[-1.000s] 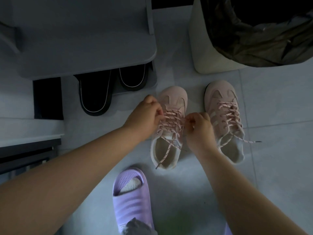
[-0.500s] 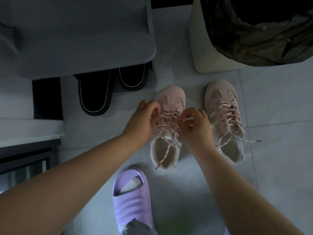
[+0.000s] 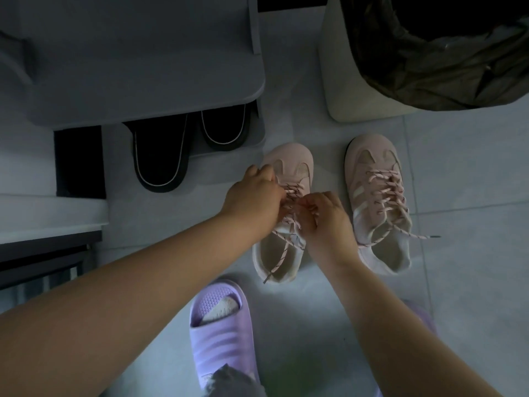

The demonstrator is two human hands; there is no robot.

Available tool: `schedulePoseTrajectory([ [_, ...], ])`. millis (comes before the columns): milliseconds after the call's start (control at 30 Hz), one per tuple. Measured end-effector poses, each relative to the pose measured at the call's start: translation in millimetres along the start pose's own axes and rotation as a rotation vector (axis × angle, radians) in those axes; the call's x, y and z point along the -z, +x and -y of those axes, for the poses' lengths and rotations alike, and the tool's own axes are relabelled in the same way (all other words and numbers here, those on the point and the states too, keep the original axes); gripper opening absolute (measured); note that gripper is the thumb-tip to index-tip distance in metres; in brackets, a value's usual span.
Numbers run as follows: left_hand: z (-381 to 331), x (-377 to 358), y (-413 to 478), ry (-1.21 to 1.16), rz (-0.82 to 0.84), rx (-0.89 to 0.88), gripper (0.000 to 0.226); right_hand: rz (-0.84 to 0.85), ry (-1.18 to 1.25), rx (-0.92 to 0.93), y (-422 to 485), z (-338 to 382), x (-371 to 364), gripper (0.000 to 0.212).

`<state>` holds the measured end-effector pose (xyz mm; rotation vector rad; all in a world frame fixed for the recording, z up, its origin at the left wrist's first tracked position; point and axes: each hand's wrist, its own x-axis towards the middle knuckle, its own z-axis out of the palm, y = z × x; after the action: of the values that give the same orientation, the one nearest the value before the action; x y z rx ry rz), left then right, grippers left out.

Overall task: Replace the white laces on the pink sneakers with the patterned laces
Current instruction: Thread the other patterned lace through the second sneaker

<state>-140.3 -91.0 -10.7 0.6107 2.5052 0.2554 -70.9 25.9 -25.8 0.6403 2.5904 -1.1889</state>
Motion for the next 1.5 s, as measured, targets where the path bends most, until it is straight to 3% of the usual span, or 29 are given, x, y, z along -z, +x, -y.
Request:
schedulePoseTrajectory([
  [133,5,2,-2,-0.189,-0.058,-0.069,0.038,-0.013,0.15,-0.127,0,-6,-7,0.008],
  [200,8,3,-8,-0.257,-0.074,-0.114,0.028,-0.003,0.208,-0.166,1,-7,-9,0.006],
  [267,8,3,-12,-0.192,-0.061,-0.109,0.015,-0.005,0.204,-0.14,2,-6,-9,0.007],
  [433,8,-7,-8,-0.021,-0.055,-0.116,0.018,-0.013,0.036,-0.05,1,-4,-4,0.01],
  [533,28,-9,-7,-0.377,-0.105,0.099,0.016,-0.047,0.033,-0.103,-3,-14,0,0.013],
  [600,38,-12,-12,-0.64,-0.054,0.193,0.011,-0.069,0.042,-0.122,-6,-17,1,0.013],
  [700,36,-15,-23,-0.801,0.03,0.124,0.012,-0.057,0.15,-0.125,-8,-10,-5,0.003],
  [767,30,-16,-24,-0.822,0.051,0.073,0.017,-0.029,0.152,-0.095,-7,-4,-8,0.012],
  [867,27,-11,-17,-0.771,0.069,0.063,0.01,-0.043,0.135,-0.096,-6,-3,-5,0.007],
  [1000,32,-8,-17,-0.651,-0.037,0.065,0.008,-0.039,0.08,-0.143,-8,-11,0,0.011],
  [1200,27,-20,-19,-0.776,0.011,0.118,0.008,0.012,0.044,-0.117,-9,1,-6,0.012],
  [1267,29,-17,-15,-0.692,-0.047,0.134,0.008,0.008,0.057,-0.149,-7,0,-7,0.005],
  [1333,31,-14,-14,-0.628,-0.115,0.141,0.006,-0.032,0.102,-0.135,-10,-3,-4,0.012],
  [1433,32,-9,-20,-0.528,-0.211,-0.03,0.01,-0.025,0.062,0.019,-19,-3,-1,0.014],
  [1500,29,-6,-25,-0.366,-0.183,-0.166,0.014,0.013,-0.041,0.08,-21,0,-5,0.014],
])
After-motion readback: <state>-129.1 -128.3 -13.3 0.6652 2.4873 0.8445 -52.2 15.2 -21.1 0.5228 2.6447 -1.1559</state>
